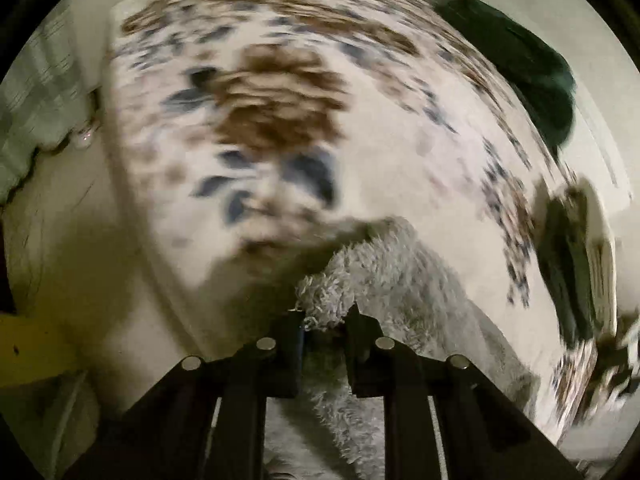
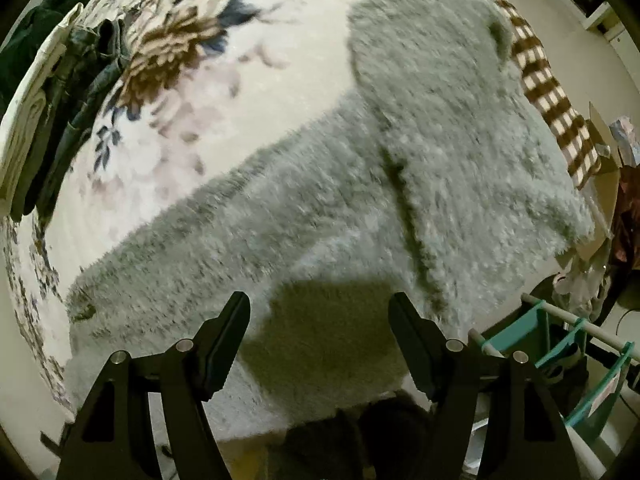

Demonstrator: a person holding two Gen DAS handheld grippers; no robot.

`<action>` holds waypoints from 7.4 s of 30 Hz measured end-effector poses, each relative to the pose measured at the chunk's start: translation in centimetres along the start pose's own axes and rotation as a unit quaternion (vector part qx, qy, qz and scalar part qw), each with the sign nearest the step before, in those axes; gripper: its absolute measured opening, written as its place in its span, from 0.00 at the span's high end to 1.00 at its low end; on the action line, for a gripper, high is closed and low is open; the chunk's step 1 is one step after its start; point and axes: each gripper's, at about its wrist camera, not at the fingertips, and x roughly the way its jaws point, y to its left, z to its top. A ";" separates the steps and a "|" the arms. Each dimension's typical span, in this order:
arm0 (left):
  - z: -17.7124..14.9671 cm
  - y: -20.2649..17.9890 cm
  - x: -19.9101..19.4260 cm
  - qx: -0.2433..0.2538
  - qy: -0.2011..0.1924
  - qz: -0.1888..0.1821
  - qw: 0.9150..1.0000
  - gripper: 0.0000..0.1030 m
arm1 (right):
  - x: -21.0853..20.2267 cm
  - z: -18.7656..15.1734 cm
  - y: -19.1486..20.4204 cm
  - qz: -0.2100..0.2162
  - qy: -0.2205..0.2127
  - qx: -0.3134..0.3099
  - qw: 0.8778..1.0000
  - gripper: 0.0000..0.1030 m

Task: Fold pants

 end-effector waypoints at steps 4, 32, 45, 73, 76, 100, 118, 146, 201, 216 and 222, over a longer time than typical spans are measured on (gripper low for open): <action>-0.3 2.3 1.5 -0.023 0.026 0.021 0.999 0.86 | 0.3 0.9 0.4 0.002 -0.003 0.006 1.000 0.28; -15.3 -18.8 -2.2 0.204 0.048 -0.036 0.977 0.12 | -0.7 8.0 -15.1 -0.041 -0.122 0.109 0.986 0.62; -26.3 -26.5 1.0 0.313 0.161 -0.074 0.933 0.12 | -1.3 2.7 -29.9 0.113 -0.127 0.261 0.950 0.45; -26.5 -31.5 2.8 0.404 0.190 -0.064 0.892 0.12 | -2.5 2.0 -19.3 0.159 -0.022 0.193 0.968 0.50; -24.3 -32.1 5.3 0.363 0.217 -0.054 0.905 0.12 | -0.1 4.0 -12.2 0.209 0.034 0.173 0.962 0.50; -17.0 -35.0 10.3 0.227 0.238 -0.126 0.936 0.94 | 5.0 8.0 -1.0 0.145 0.043 0.185 0.971 0.96; -29.3 -36.5 9.3 0.362 0.326 -0.100 0.868 0.38 | -0.8 -3.1 -16.2 0.135 -0.031 0.235 0.962 0.41; -38.0 -36.7 9.3 0.409 0.340 -0.097 0.841 0.00 | 7.7 1.7 -33.3 0.321 -0.191 0.301 0.877 0.48; -16.6 -25.1 1.4 0.359 0.183 -0.155 0.902 0.00 | 4.1 -11.2 8.0 0.119 -0.058 -0.158 0.979 0.22; -18.6 -20.9 -0.5 0.395 0.220 -0.198 0.869 0.96 | 5.7 -5.8 0.1 0.113 -0.081 -0.044 0.989 0.22; -17.6 -19.7 -1.0 0.362 0.247 -0.167 0.883 0.78 | 5.1 -5.4 0.6 0.121 -0.068 -0.058 0.989 0.22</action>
